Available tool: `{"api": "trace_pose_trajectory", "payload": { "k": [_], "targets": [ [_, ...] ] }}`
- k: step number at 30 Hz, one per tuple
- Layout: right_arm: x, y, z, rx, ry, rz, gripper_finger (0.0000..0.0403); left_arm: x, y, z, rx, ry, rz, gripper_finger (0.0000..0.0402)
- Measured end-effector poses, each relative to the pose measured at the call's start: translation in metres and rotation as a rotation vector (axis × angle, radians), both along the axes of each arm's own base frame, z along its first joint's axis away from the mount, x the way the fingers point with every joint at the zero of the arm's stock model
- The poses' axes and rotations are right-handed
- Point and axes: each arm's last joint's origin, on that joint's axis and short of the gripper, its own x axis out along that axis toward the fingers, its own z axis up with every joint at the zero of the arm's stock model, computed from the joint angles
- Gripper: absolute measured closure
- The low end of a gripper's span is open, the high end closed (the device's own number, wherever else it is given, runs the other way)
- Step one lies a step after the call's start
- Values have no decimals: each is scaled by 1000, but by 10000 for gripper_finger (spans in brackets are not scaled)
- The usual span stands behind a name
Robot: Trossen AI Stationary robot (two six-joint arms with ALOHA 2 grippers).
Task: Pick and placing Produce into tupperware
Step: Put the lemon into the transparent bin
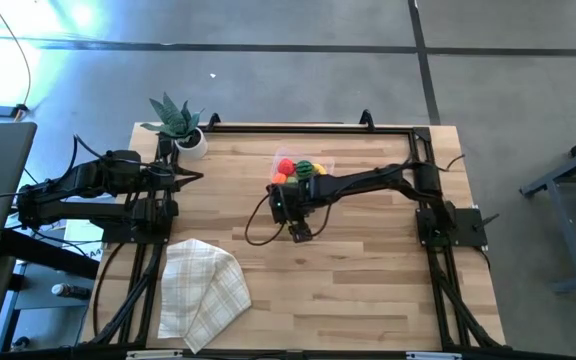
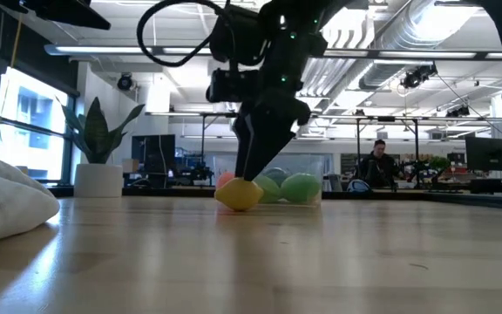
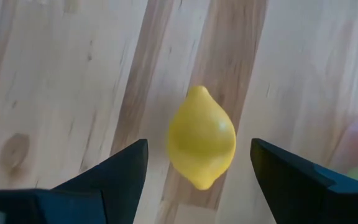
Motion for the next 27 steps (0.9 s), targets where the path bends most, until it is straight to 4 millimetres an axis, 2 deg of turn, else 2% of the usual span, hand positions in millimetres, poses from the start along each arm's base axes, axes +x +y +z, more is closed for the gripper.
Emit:
{"api": "trace_pose_trajectory", "payload": {
  "k": [13, 19, 27],
  "targets": [
    [2, -5, -1, 2, -15, -7, 127, 0, 0, 0, 0, 0, 0, 401],
    [6, -6, -20, 38, 22, -21, 127, 0, 0, 0, 0, 0, 0, 401],
    [8, -7, -20, 39, -5, -22, 127, 0, 0, 0, 0, -1, 0, 401]
  ]
}}
